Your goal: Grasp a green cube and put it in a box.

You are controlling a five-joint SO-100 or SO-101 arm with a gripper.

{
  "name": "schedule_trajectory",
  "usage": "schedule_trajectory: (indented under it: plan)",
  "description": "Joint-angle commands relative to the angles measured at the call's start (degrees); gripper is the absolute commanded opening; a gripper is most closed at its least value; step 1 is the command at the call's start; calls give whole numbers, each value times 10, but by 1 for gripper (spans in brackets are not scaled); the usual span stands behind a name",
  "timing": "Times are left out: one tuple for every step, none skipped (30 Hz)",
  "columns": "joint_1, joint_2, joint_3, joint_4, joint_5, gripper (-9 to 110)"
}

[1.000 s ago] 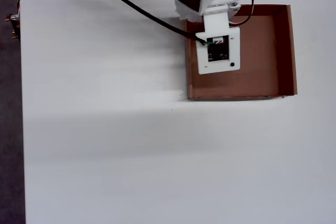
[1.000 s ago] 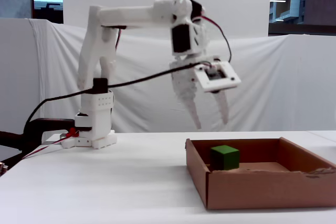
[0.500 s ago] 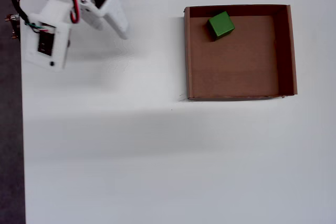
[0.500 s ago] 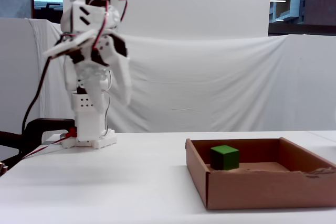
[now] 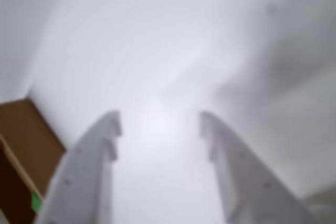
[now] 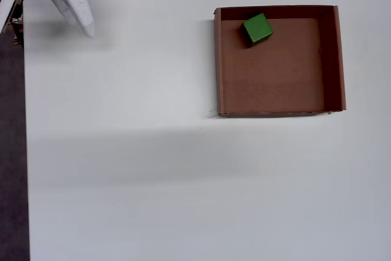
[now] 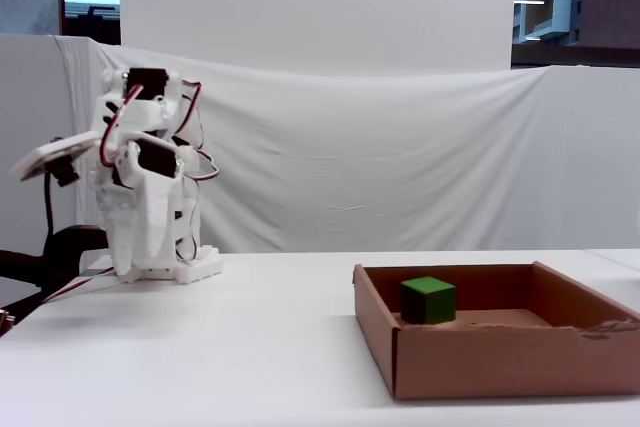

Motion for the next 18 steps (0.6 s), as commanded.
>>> schedule_trajectory:
  plan:
    - [29, 4, 16, -9, -6, 20]
    - [39, 4, 16, -11, -6, 20]
    - [46, 4, 17, -15, -6, 20]
    - [50, 4, 18, -18, -7, 20]
    - [59, 4, 20, -23, -7, 20]
    - [70, 4, 21, -32, -7, 20]
    - [76, 4, 24, -40, -7, 20]
    - [77, 4, 25, -42, -9, 20]
    - [77, 4, 25, -42, -10, 20]
    - [77, 4, 25, -42, -10, 20]
    - [77, 4, 25, -42, -10, 20]
    - [77, 4, 25, -42, -11, 20]
    - [77, 4, 25, -42, -11, 20]
    - [77, 4, 25, -42, -11, 20]
    - [77, 4, 25, -42, -11, 20]
    - [77, 4, 25, -42, -11, 20]
    - [77, 4, 25, -42, -11, 20]
    - [77, 4, 25, -42, -11, 20]
